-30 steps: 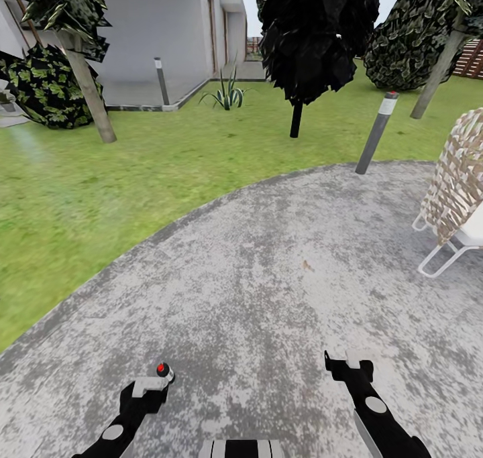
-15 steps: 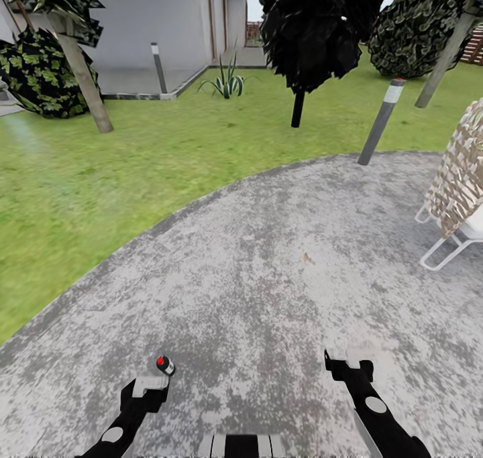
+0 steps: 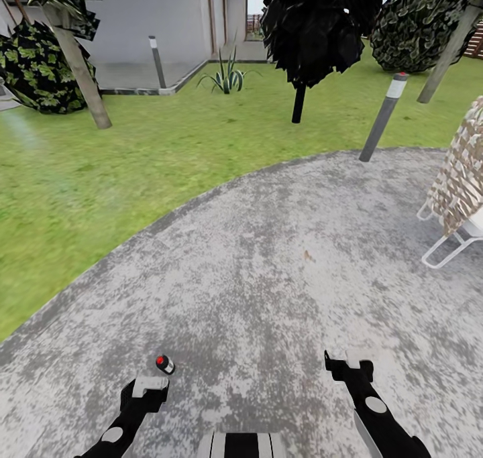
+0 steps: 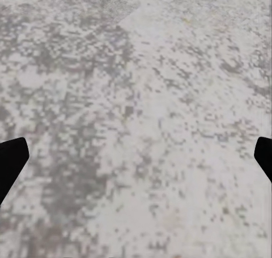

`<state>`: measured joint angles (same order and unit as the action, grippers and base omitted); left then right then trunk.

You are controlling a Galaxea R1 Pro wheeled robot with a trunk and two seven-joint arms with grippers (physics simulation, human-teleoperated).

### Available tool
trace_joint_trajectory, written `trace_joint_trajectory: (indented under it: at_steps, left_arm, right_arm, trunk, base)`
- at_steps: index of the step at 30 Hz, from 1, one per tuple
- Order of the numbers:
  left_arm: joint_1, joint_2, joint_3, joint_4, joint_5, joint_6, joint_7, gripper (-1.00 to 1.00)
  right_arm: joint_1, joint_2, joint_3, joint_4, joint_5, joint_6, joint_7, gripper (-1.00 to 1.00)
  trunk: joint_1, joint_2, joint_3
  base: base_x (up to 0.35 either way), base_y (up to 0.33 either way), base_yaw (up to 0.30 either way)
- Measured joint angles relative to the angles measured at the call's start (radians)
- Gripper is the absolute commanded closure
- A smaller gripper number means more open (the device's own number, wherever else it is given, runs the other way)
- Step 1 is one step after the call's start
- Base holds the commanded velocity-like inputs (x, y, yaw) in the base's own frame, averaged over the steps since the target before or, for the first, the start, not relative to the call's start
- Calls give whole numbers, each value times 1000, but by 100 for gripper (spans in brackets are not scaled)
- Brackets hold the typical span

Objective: Pick up the pesticide atomizer in the garden and spray insectifuge to fully cover both potted plants in the garden.

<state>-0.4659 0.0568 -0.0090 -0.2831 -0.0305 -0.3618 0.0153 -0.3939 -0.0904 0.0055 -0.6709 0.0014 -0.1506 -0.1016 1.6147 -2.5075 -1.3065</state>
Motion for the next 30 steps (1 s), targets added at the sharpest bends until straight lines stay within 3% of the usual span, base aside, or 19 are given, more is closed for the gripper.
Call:
trace_joint_trajectory:
  at_steps: [23, 30]
  left_arm:
    - [0, 0, 2, -4, 1, -2, 0, -100]
    - [0, 0, 2, -4, 0, -2, 0, -100]
  right_arm:
    - [0, 0, 0, 0, 0, 0, 0, -100]
    - [0, 0, 0, 0, 0, 0, 0, -100]
  trunk:
    - [0, 0, 0]
    - [4, -2, -33]
  base:
    - [56, -10, 0]
    - [0, 0, 0]
